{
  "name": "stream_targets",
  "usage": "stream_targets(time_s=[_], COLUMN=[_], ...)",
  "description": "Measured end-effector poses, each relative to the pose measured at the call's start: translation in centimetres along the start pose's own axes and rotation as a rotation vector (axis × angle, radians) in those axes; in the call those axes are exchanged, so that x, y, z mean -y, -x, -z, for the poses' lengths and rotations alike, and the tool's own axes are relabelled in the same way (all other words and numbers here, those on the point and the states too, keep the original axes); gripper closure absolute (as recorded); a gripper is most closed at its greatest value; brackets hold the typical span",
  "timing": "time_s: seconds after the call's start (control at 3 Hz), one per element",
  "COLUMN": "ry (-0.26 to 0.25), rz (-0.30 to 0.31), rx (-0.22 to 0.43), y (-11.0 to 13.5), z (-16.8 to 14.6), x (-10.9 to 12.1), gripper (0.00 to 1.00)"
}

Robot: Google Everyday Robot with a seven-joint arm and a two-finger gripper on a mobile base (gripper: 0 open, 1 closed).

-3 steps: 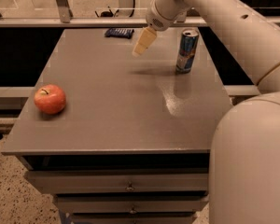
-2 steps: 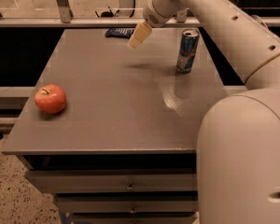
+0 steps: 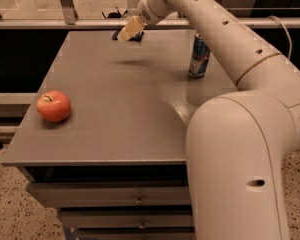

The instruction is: Pick rxbar blueberry

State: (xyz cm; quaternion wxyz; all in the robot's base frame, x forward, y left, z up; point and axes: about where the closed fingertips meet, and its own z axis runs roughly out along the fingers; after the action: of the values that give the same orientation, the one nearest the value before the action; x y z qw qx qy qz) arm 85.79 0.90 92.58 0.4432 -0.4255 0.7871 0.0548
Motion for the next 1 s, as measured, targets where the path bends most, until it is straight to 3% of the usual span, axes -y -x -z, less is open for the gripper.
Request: stream_targets(time_s=[0.33, 1.0], ry=[0.0, -0.034], rz=[0.0, -0.134], rx=[0.0, 0.024], y=[0.0, 0.6], z=[0.0, -3.9], x=[0.0, -0.5], gripper=[0.0, 0.0])
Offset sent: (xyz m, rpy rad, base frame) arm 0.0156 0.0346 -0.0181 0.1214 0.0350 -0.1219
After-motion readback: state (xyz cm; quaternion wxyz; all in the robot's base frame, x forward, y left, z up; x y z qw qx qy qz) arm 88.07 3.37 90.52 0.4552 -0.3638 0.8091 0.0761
